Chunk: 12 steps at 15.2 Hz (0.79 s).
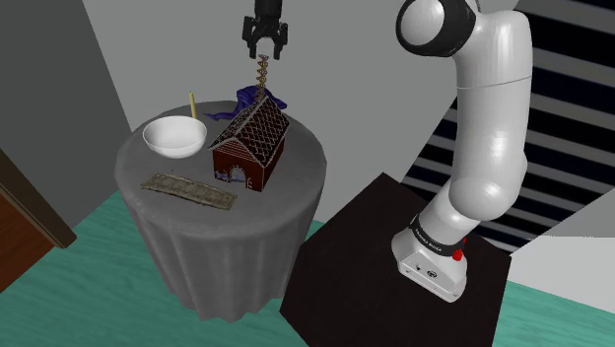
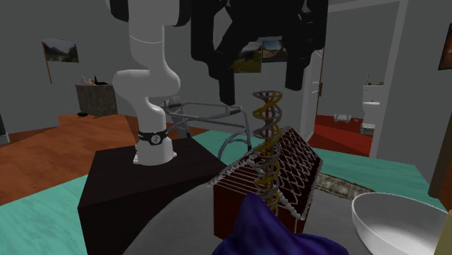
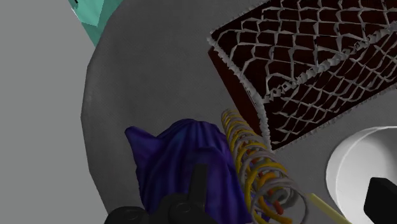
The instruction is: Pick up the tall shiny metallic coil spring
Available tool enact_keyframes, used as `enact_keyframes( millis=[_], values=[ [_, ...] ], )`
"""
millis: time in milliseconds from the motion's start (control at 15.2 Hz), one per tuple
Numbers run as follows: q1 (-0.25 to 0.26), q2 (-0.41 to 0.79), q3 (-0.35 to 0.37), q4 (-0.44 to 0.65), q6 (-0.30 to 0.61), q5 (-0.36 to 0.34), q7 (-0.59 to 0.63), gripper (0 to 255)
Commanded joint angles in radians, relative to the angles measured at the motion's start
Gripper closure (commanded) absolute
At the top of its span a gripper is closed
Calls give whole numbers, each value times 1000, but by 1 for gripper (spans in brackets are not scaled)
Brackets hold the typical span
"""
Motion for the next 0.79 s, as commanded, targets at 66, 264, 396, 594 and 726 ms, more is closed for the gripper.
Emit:
enact_keyframes(
  millis=[66, 264, 396, 594, 726],
  values=[
    [0, -9, -1, -53, 45, 1, -6, 0],
    [0, -12, -1, -79, 68, 1, -9, 0],
    [0, -10, -1, -77, 67, 1, -9, 255],
    [0, -10, -1, -77, 67, 1, -9, 255],
    [0, -11, -1, -78, 68, 1, -9, 255]
  ],
)
